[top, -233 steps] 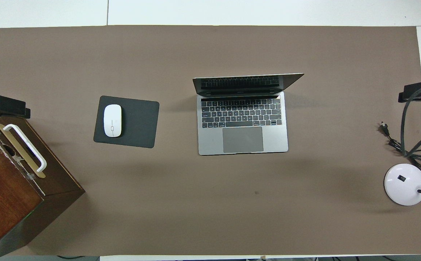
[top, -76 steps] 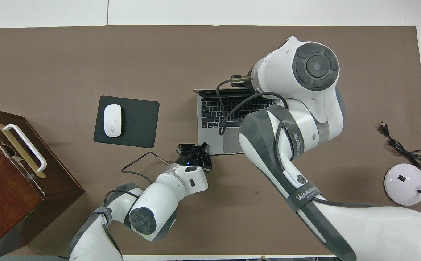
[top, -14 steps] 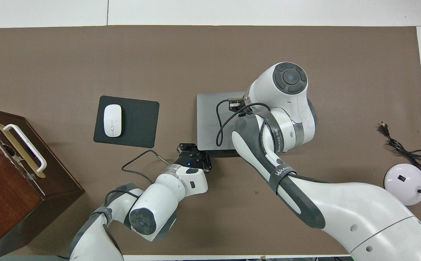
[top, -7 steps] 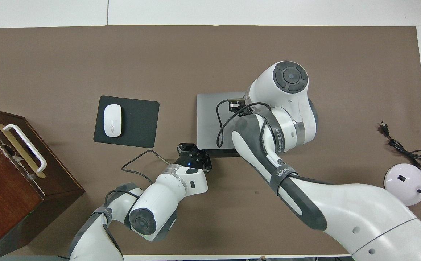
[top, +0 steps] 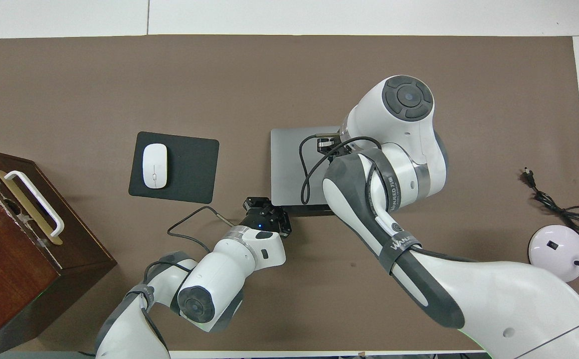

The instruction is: Close laptop with both arms

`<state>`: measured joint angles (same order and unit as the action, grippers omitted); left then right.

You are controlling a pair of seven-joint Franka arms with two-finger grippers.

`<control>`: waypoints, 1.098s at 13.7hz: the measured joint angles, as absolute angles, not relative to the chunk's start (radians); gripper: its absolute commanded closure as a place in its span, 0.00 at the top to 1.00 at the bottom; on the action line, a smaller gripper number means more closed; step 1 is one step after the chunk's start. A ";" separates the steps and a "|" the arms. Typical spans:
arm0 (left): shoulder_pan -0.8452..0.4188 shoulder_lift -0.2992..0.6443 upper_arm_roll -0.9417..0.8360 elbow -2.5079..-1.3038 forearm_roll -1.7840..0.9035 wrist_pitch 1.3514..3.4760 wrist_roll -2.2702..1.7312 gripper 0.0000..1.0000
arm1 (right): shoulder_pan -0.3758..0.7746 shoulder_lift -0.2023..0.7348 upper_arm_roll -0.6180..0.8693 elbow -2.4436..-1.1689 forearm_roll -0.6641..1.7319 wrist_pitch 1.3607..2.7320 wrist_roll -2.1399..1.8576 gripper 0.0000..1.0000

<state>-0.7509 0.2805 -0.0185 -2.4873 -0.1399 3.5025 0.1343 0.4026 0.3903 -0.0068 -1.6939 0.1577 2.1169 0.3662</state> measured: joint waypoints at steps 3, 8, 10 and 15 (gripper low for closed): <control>-0.750 0.280 -0.019 -2.487 -0.140 3.503 0.128 0.00 | 0.363 0.345 -0.013 -1.682 0.158 2.061 0.310 0.00; -0.710 0.278 -0.015 -2.491 -0.141 3.503 0.122 0.00 | 0.259 0.251 -0.023 -1.677 0.155 1.997 0.178 0.00; -0.697 0.276 -0.010 -2.503 -0.141 3.497 0.119 0.00 | 0.211 0.205 -0.025 -1.676 0.123 1.970 0.135 0.00; -0.690 0.178 -0.009 -2.505 -0.142 3.344 0.098 0.00 | 0.133 0.088 -0.027 -1.674 0.052 1.899 0.082 0.10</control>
<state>-0.6900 0.1783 -0.0091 -2.5052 -0.1415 3.3445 0.0977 0.1326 0.0877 -0.0267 -1.6740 0.0516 1.8989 0.0824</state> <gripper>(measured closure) 0.991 0.991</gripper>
